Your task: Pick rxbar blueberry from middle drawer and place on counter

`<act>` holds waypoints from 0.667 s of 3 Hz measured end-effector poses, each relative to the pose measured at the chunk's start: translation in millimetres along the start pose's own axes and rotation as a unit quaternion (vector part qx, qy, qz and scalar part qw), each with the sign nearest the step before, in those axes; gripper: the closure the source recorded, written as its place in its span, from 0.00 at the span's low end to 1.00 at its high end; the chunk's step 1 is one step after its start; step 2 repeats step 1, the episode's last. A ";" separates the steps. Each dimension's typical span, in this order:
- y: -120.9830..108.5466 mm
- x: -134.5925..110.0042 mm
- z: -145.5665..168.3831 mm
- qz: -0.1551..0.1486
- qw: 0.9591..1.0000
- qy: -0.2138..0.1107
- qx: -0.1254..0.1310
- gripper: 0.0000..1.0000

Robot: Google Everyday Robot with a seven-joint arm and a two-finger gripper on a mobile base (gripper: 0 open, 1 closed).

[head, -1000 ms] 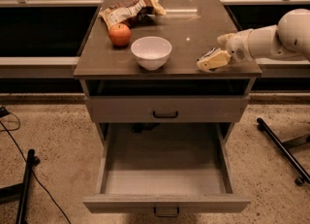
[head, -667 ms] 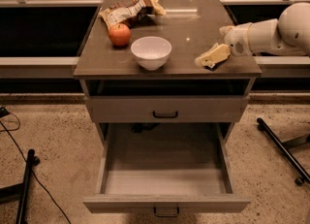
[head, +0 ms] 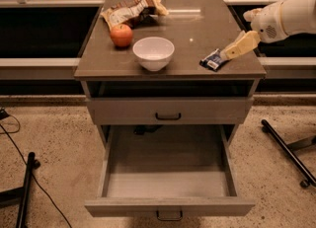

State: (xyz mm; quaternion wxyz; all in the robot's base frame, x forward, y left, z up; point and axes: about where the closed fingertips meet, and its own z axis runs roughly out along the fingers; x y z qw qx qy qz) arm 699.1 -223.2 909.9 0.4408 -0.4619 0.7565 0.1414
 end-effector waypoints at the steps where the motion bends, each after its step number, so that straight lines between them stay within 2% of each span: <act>1: 0.1 3.0 -0.5 -0.005 1.000 0.010 0.003 0.00; 2: 0.1 3.0 -0.5 -0.005 1.000 0.010 0.003 0.00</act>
Offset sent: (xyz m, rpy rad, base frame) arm 0.0000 0.0000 0.0000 0.0000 0.0000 0.0000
